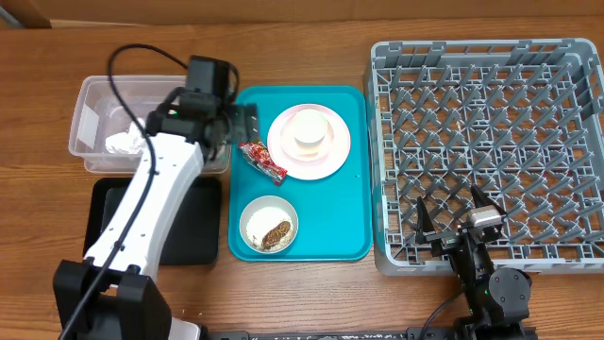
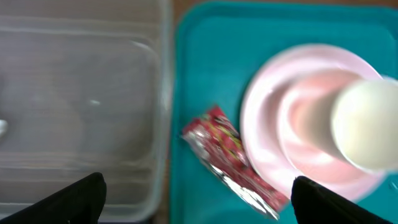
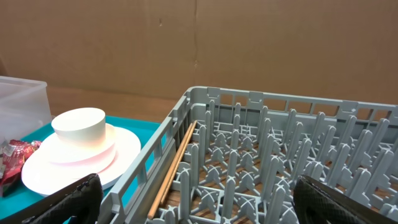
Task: Sort waste into correct bins and load items into the dishwasher
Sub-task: 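Move the left gripper to the red wrapper and grasp it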
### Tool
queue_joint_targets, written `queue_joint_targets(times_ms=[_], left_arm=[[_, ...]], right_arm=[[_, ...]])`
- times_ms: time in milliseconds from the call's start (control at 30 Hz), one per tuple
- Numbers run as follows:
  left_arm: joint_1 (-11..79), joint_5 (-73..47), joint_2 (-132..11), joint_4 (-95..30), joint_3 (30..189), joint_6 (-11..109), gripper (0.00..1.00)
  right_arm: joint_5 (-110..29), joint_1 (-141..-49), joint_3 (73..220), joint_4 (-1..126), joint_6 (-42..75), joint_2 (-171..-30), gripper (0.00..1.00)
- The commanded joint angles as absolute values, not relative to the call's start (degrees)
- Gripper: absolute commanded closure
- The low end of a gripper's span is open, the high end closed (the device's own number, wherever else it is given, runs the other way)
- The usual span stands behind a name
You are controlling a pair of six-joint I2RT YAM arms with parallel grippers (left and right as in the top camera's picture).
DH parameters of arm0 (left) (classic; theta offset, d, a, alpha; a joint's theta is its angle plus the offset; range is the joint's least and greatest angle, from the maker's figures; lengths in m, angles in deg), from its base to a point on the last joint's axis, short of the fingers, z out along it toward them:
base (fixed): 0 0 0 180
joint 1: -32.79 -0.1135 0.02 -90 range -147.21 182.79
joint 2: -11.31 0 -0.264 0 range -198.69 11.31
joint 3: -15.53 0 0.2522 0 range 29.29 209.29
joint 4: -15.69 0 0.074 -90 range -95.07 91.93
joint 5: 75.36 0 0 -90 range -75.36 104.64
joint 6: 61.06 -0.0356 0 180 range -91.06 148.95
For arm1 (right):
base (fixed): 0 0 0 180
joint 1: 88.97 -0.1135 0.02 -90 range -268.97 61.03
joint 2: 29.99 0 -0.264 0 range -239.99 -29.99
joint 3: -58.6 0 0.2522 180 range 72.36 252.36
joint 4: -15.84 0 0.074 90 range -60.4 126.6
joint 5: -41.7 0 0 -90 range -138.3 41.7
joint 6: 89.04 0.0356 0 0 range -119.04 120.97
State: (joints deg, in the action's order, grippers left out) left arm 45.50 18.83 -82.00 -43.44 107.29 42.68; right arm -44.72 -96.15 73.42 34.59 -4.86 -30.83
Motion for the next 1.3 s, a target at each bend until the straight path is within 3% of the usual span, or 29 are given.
queue_joint_targets(times_ms=[0, 267, 533, 600, 633, 767, 933, 1033, 1267], left_arm=[[48.43, 14.17, -82.92, -44.36, 107.03, 40.71, 0.00], [51.91, 8.64, -88.26, -44.68, 107.00, 41.85, 0.03], [52.32, 6.00, -89.65, -44.38, 107.00, 41.76, 0.00], [52.32, 6.00, -89.65, -44.38, 107.00, 41.81, 0.37], [52.34, 6.00, -89.65, -44.42, 107.00, 42.22, 0.61], [52.39, 6.02, -89.65, -44.73, 107.00, 44.80, 0.65], [52.45, 6.26, -89.65, -45.27, 107.00, 49.59, 0.88], [52.76, 8.77, -89.65, -45.93, 107.00, 52.95, 0.96], [54.40, 18.96, -89.65, -49.58, 107.00, 69.70, 0.96]], right_arm=[[-45.27, -96.46, 72.81, 34.20, -4.86, -30.16, 0.00], [-45.27, -96.46, 72.81, 34.20, -4.86, -30.16, 0.00], [-45.27, -96.46, 72.81, 34.20, -4.86, -30.16, 0.00], [-45.27, -96.46, 72.81, 34.20, -4.86, -30.16, 0.00], [-45.27, -96.46, 72.81, 34.20, -4.86, -30.16, 0.00], [-45.27, -96.46, 72.81, 34.20, -4.86, -30.16, 0.00], [-45.27, -96.46, 72.81, 34.20, -4.86, -30.16, 0.00], [-45.27, -96.46, 72.81, 34.20, -4.86, -30.16, 0.00], [-45.27, -96.46, 72.81, 34.20, -4.86, -30.16, 0.00]])
